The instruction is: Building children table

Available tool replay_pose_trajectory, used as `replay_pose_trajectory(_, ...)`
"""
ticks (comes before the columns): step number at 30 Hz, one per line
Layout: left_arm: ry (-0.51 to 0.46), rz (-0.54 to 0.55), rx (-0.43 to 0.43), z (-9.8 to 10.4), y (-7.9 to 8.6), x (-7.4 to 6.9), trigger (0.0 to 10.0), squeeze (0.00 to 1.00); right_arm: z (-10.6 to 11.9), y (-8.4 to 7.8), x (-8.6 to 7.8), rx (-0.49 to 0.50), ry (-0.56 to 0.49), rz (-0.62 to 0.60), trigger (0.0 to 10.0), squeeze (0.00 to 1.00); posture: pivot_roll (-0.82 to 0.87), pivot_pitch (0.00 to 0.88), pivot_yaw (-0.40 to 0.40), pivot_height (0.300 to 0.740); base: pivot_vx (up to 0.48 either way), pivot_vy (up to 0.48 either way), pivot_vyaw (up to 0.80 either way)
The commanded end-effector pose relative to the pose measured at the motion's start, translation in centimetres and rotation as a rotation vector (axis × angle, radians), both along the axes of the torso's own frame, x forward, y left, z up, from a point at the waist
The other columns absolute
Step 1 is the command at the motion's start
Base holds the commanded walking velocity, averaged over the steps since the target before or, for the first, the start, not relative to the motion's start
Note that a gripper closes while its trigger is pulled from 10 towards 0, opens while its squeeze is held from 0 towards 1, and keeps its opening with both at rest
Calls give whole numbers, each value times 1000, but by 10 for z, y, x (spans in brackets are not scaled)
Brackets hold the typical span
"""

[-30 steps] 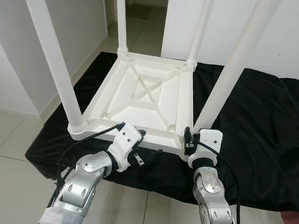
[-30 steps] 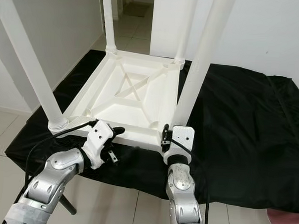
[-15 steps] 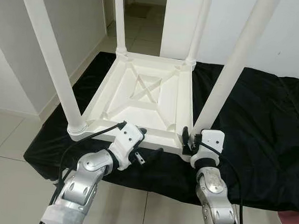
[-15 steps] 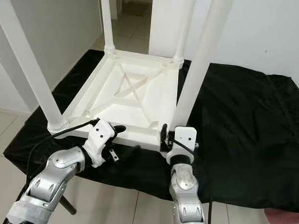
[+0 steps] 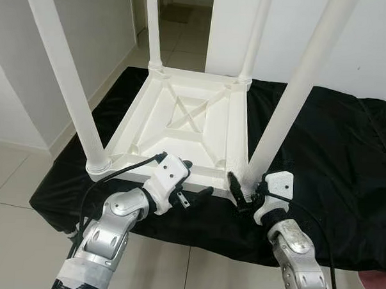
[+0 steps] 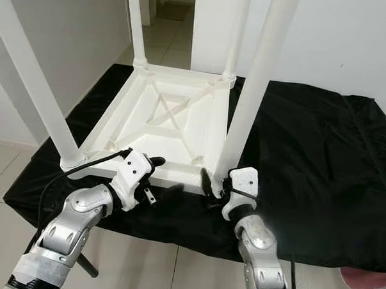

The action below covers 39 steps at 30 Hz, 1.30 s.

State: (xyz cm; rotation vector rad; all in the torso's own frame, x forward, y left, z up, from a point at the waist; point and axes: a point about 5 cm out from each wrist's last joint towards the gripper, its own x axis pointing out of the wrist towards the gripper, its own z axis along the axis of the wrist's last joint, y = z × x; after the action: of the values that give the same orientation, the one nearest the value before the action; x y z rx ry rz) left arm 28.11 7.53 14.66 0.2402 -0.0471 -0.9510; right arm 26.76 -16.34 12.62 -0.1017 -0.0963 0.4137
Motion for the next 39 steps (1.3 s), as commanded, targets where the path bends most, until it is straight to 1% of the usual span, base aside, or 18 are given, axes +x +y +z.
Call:
replay_pose_trajectory(1,-16,87,6,-2,2,4,10000,0,0,-3,1,-8,3,55,10000,0,-24,0,12,740,0,0,0)
replay_pose_trajectory(2,-17,85,7,-2,2,4,10000,0,0,-4,2,-28,5,82,10000,0,-24,0,12,740,0,0,0)
replay_pose_trajectory(3,-17,85,7,-2,2,4,10000,0,0,-4,2,-28,5,82,10000,0,-24,0,12,740,0,0,0)
replay_pose_trajectory(5,-19,79,11,-3,1,4,10000,0,0,-10,7,-70,10,129,10000,0,-25,0,13,740,0,0,0)
replay_pose_trajectory(6,-19,79,11,-3,1,4,10000,0,0,-10,7,-70,10,129,10000,0,-25,0,13,740,0,0,0)
replay_pose_trajectory(9,-21,68,31,-5,-2,3,10000,0,1,-17,20,-153,15,198,10000,0,-18,0,8,740,0,0,0)
replay_pose_trajectory(12,-21,67,34,-6,-3,3,10000,0,1,-18,23,-162,18,212,10000,0,-16,0,7,740,0,0,0)
replay_pose_trajectory(13,-22,66,34,-6,-3,3,10000,0,2,-18,25,-175,20,224,8431,0,-11,0,3,740,0,0,0)
replay_pose_trajectory(14,-22,67,33,-6,-4,3,10000,0,2,-18,27,-179,22,238,5647,0,-7,0,-1,740,0,0,0)
replay_pose_trajectory(18,-23,68,33,-6,-4,2,10000,0,2,-18,29,-186,22,250,5647,0,-5,0,-3,740,0,0,0)
replay_pose_trajectory(19,-24,73,33,-6,-3,2,10000,0,3,-17,31,-190,25,267,0,0,2,0,-12,740,0,0,0)
replay_pose_trajectory(26,-25,81,32,-6,-1,1,10000,0,1,-19,31,-196,35,301,0,0,6,0,-19,740,0,0,0)
replay_pose_trajectory(29,-24,85,29,-7,-1,0,10000,0,-3,-24,30,-182,52,317,0,0,7,0,-22,740,0,0,0)
replay_pose_trajectory(31,-24,85,29,-7,-1,0,10000,0,-3,-24,30,-182,52,317,0,0,7,0,-22,740,0,0,0)
replay_pose_trajectory(32,-23,86,29,-7,-1,0,10000,0,-5,-25,29,-175,66,317,1961,0,4,0,-22,740,0,0,0)
replay_pose_trajectory(33,-23,86,29,-7,-1,0,10000,0,-5,-25,29,-175,66,317,1961,0,4,0,-22,740,0,0,0)
replay_pose_trajectory(34,-23,85,28,-7,-1,0,10000,0,-7,-25,28,-172,74,315,10000,0,0,0,-20,740,0,0,0)
replay_pose_trajectory(39,-22,81,28,-8,-2,-1,10000,0,-8,-24,25,-150,78,301,10000,0,-6,0,-18,740,0,0,0)
